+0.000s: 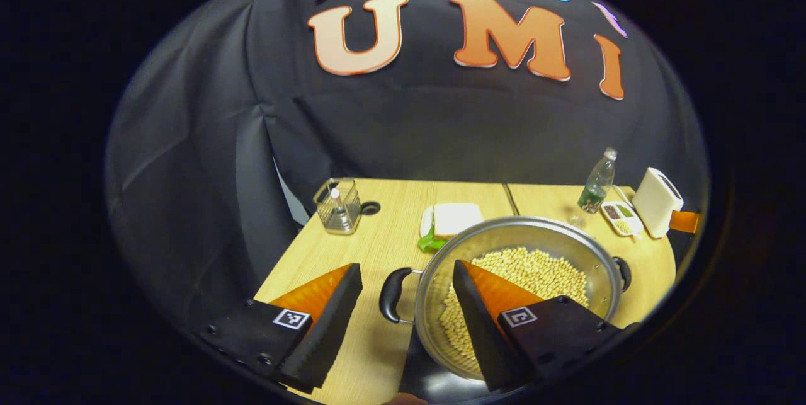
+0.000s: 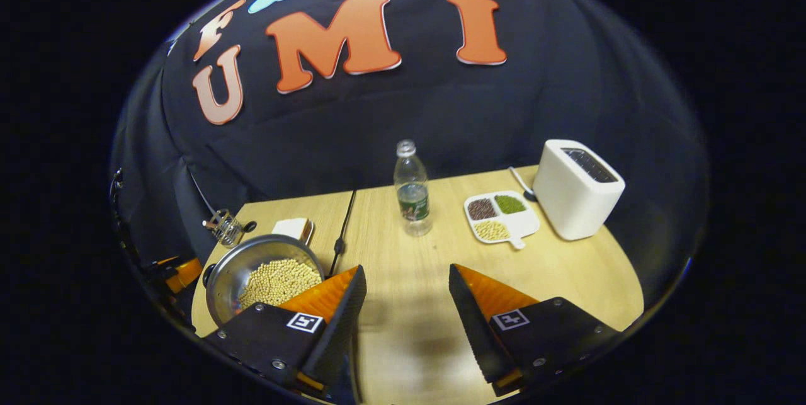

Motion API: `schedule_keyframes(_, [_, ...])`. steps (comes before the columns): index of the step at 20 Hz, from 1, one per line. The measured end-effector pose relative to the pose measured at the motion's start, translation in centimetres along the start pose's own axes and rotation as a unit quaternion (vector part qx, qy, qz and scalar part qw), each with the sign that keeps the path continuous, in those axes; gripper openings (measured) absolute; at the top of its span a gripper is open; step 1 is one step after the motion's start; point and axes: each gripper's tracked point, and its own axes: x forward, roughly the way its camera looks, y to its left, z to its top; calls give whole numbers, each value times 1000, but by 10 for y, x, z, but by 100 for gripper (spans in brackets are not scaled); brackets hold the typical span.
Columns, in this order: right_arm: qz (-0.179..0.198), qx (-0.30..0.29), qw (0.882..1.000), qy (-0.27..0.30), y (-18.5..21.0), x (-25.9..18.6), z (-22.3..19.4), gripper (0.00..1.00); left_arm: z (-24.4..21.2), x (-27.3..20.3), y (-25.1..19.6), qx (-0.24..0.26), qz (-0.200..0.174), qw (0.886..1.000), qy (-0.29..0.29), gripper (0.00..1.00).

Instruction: First push the handle of the pot to place it horizontally, then grasp the pot with both hands and set it on the induction cooktop.

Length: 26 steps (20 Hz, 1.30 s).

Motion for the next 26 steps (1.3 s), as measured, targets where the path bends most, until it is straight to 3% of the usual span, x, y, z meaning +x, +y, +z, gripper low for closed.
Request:
schedule_keyframes(1, [-1,0,1000,-20,-15,-11,14,84,14,-12,-9,-4,-1,1000,-14,92])
schedule_keyframes(7, [-13,0,993,-115,-108,-100,71,87,95,-79,-58,-30,-19,994,-104,95])
schedule_keyframes(12, [-23,-27,974,-225,-156,-194,138,90,176,-142,-83,-53,-38,977,-203,92])
schedule_keyframes(16, [-35,-58,954,-293,-172,-262,195,91,248,-202,-93,-59,-61,954,-287,92])
schedule_keyframes(22, [-51,-110,915,-386,-163,-349,266,93,323,-282,-98,-66,-90,922,-370,93])
schedule_keyframes(23, [-50,-115,912,-391,-159,-356,273,89,331,-292,-98,-71,-96,920,-374,95])
schedule_keyframes(26, [-25,-107,910,-401,-142,-377,289,94,347,-314,-91,-83,-107,914,-382,95])
